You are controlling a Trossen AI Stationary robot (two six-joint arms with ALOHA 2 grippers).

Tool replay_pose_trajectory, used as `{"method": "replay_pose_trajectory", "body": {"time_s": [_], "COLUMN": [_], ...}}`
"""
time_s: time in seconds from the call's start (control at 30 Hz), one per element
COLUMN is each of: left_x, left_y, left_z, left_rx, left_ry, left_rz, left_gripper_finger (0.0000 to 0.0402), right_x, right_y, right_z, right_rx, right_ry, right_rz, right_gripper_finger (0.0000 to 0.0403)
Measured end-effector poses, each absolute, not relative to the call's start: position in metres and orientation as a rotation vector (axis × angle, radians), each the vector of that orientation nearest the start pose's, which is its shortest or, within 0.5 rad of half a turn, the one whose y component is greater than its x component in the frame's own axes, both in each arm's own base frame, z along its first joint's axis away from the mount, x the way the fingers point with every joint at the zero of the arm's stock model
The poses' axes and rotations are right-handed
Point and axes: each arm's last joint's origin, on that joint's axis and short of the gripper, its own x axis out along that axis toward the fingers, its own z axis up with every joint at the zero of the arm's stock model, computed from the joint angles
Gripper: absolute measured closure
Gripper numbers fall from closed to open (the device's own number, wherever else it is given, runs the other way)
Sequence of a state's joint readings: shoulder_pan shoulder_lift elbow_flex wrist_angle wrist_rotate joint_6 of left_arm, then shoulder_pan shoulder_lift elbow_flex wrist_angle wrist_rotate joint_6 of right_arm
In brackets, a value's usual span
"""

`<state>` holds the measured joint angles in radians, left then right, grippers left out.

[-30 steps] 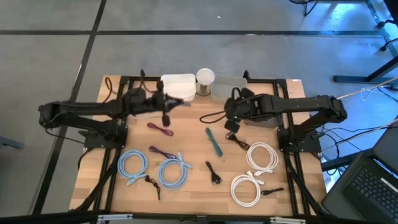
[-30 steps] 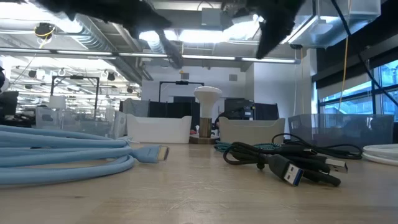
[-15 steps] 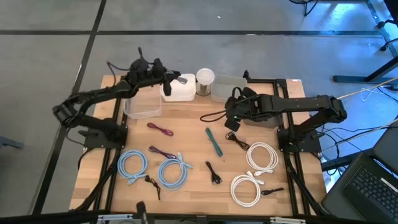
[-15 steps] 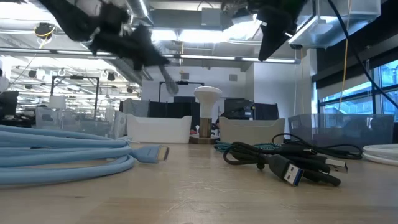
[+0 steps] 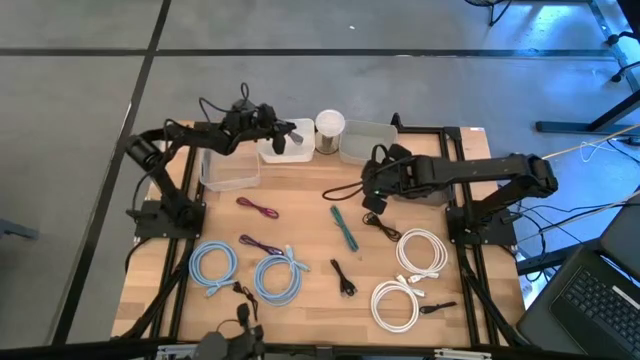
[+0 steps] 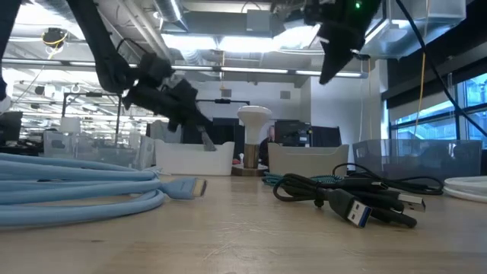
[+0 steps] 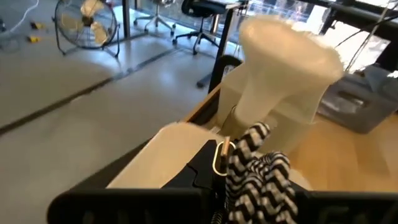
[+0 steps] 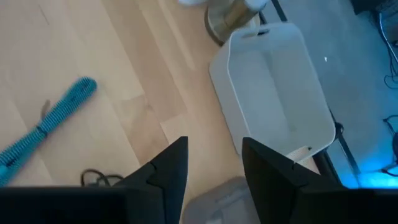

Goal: Pick & Place USB Port
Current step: Put the black and white USB cable into the white bin

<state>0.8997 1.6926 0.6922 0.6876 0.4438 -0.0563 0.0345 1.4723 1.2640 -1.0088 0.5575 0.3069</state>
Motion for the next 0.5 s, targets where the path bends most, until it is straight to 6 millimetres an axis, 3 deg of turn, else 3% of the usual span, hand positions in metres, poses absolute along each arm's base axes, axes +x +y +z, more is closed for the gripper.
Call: {"method": "replay_pose_trajectory", "body": {"time_s": [0.27,0.5], "left_x": [0.213,0.21], "left_y": [0.249,0.253], "left_z": [0.142,0.136], "left_rx": [-0.301,-0.36], "left_ry": [0.285,0.287], "left_rz": [0.465,0.501], "left_gripper_finger": [0.0387,0.0387], "right_x": [0.276,0.275], "right_y": [-0.006,-0.006], "right_z": [0.26,0.255], "right_rx": [-0.1,-0.103], "right_ry": [1.104,1.111], "right_rz": [-0.627,-0.627], "right_gripper_finger": [0.0248,0.0248]}}
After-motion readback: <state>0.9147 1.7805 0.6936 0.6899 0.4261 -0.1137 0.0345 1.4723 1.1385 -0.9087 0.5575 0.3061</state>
